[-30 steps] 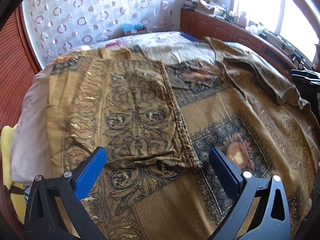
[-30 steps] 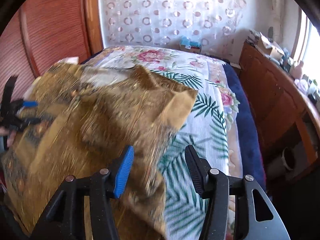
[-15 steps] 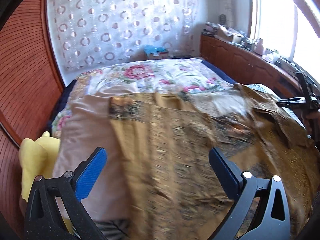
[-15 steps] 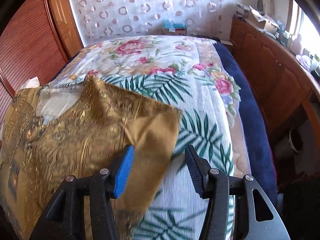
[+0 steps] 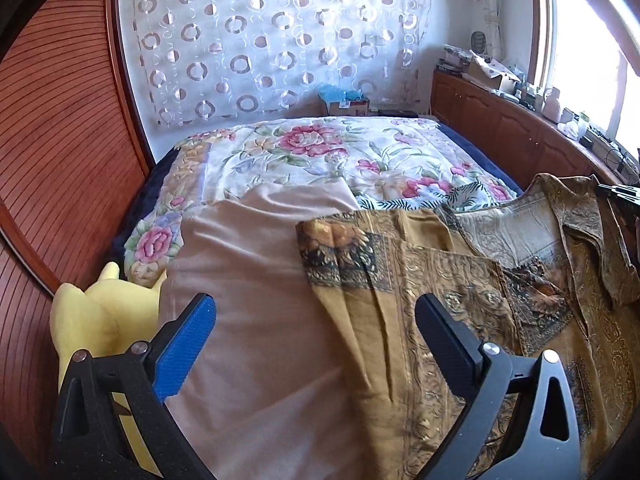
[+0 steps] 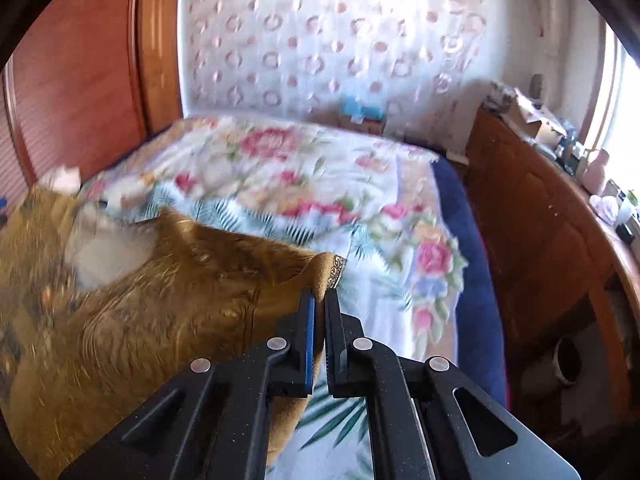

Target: Fold small clothes

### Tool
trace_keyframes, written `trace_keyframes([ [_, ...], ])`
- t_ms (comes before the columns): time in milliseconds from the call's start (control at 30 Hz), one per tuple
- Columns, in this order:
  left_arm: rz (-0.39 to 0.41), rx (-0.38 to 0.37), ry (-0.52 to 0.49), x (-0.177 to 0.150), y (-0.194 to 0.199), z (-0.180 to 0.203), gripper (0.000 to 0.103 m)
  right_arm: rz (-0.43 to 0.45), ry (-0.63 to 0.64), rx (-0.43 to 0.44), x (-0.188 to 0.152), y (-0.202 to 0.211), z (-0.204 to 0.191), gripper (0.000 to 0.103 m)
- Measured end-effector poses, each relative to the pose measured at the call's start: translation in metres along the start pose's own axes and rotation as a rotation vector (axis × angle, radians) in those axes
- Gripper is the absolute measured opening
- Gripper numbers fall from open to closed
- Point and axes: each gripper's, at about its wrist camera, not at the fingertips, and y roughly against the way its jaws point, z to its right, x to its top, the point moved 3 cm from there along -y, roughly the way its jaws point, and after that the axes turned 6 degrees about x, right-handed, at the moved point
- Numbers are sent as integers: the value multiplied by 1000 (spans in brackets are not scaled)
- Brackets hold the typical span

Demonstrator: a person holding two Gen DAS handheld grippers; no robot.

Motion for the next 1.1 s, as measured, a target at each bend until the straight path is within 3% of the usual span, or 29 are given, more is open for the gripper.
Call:
trace_keyframes([
  [100,-17,-2,6,1,-10,-3,99,-43,28,-7,-2,-18,-1,4],
  [267,-71,-31,21,0,-27,-6,73,-93,14,5,-14,-48,-3,4],
  [367,-84,-61,39,4,-32,-6,64,-125,-25,18,-16,-64,5,4],
  [600,-96,-72,41,18,-44,-4,58,-107,-58,41,-9,-70,16,4],
  [700,-111,-108,60,25,-53,-4,46,-97,-67,44,-13,-66,15,4],
  [800,-115,-138,64,27,-55,-1,25,-97,-70,46,-15,-65,14,4],
  [867,-105,-139,54,27,-50,2,3,-97,-69,44,-15,-65,15,4],
  [1100,23,-129,14,28,2,19,2,-90,-20,-2,-16,-60,2,4],
])
